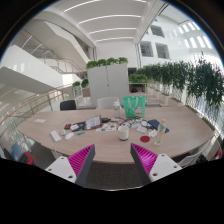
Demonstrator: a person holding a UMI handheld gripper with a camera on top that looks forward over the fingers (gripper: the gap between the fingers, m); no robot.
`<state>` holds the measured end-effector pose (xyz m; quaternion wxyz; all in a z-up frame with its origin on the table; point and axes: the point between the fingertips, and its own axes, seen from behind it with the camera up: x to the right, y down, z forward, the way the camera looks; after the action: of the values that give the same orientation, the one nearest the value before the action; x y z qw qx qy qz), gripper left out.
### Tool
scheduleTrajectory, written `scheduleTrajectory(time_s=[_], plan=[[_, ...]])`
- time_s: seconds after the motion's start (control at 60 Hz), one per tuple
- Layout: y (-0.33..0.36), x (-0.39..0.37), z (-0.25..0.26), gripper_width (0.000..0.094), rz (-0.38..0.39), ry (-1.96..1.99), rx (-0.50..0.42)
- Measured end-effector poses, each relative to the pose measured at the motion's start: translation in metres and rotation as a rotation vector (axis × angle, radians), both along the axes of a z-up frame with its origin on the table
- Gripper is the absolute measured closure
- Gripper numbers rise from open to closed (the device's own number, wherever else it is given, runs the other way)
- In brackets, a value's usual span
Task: Pour water
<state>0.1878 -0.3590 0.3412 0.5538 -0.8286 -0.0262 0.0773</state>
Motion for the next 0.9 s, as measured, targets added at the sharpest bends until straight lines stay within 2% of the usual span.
scheduleTrajectory(time_s=[0.033,0.133,0.283,0.433,0.517,0.717,0.9], plan=[[-0.023,-0.039,0.007,0.0154,-0.007,0.003,-0.005],[-0.03,-0.048,0.011,0.0166,-0.027,-0.008,0.0],[-0.017,-0.025,0.001,0.0165,-0.07,-0.032,-0.009],[0.015,0.027,-0.036,0.0161,-0.121,-0.039,-0.025],[0.048,0.066,-0.062,0.016,-0.15,-0.06,-0.007],[0.173,0.167,-0.125,0.0162,-0.185,-0.114,0.174],[0.281,0.241,-0.194,0.0164,-0.258,-0.146,0.183]])
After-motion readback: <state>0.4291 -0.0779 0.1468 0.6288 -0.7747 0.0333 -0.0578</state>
